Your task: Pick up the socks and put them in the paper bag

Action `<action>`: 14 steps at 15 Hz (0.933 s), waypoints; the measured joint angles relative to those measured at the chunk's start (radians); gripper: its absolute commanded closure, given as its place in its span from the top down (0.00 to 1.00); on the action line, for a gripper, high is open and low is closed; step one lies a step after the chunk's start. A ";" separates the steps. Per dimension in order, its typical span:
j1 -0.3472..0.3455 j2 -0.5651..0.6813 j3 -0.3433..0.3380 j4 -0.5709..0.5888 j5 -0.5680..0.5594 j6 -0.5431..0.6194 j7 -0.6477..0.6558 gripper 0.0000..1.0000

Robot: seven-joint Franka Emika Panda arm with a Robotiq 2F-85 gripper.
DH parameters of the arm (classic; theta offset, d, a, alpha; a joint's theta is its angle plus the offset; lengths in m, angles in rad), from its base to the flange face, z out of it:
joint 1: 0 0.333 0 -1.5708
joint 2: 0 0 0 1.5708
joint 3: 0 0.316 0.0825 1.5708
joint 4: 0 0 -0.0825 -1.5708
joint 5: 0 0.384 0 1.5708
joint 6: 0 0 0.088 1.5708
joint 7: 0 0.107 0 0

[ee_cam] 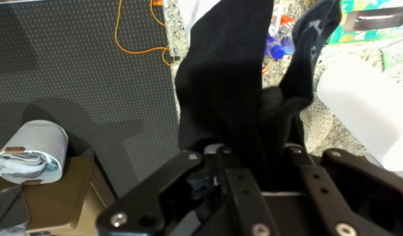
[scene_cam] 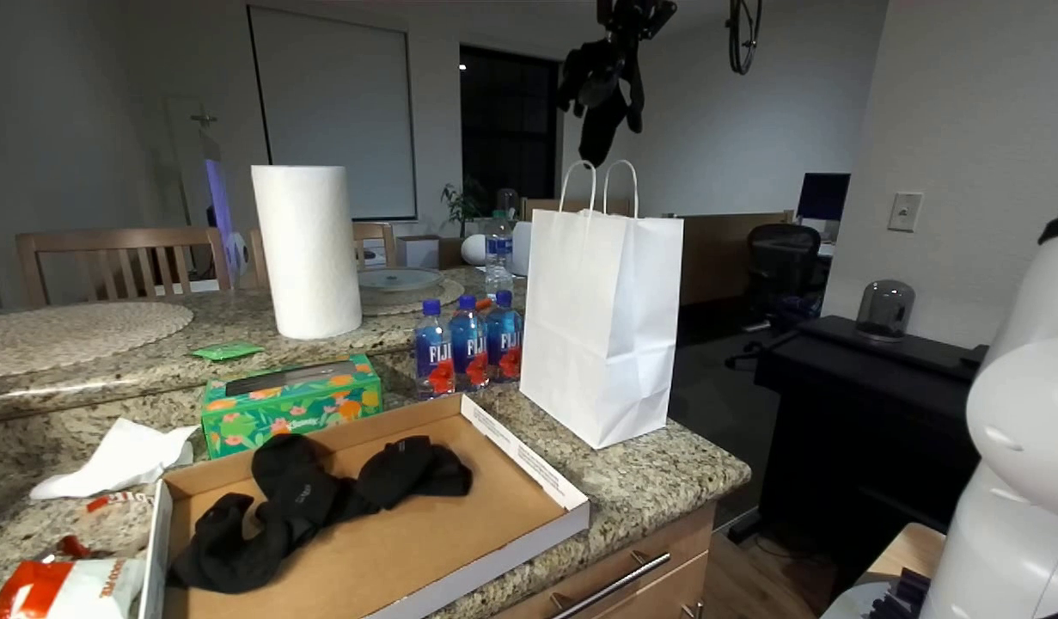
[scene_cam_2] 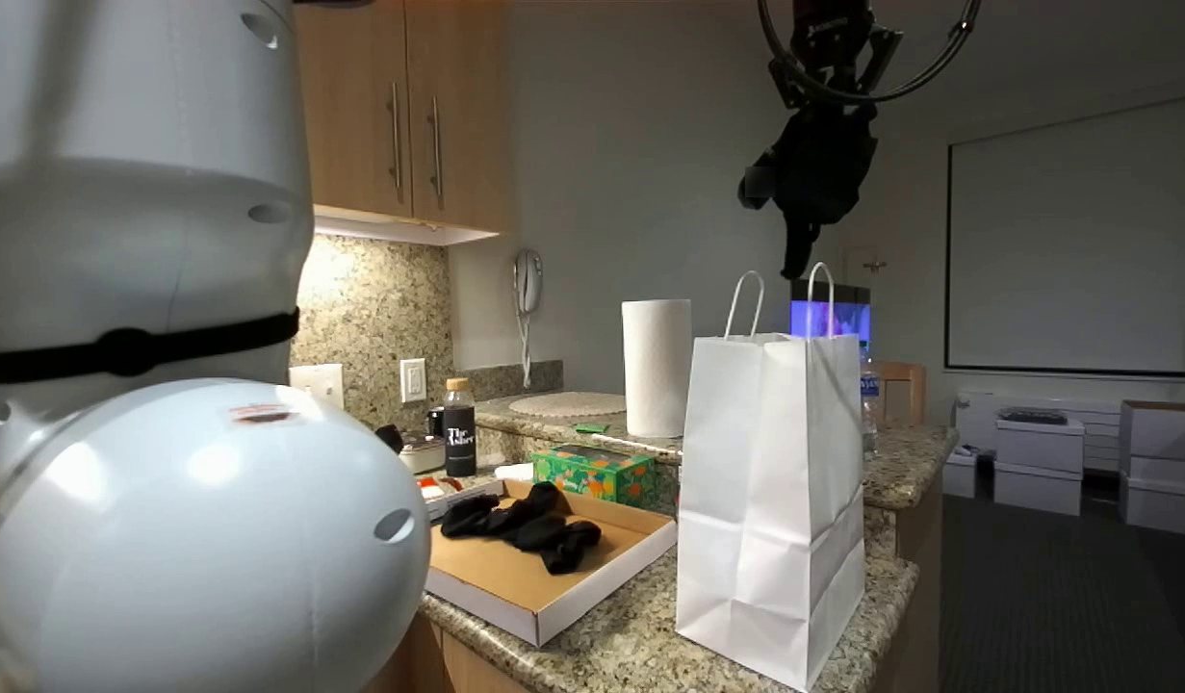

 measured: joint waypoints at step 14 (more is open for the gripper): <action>0.077 0.048 0.064 -0.091 -0.093 -0.040 -0.036 0.11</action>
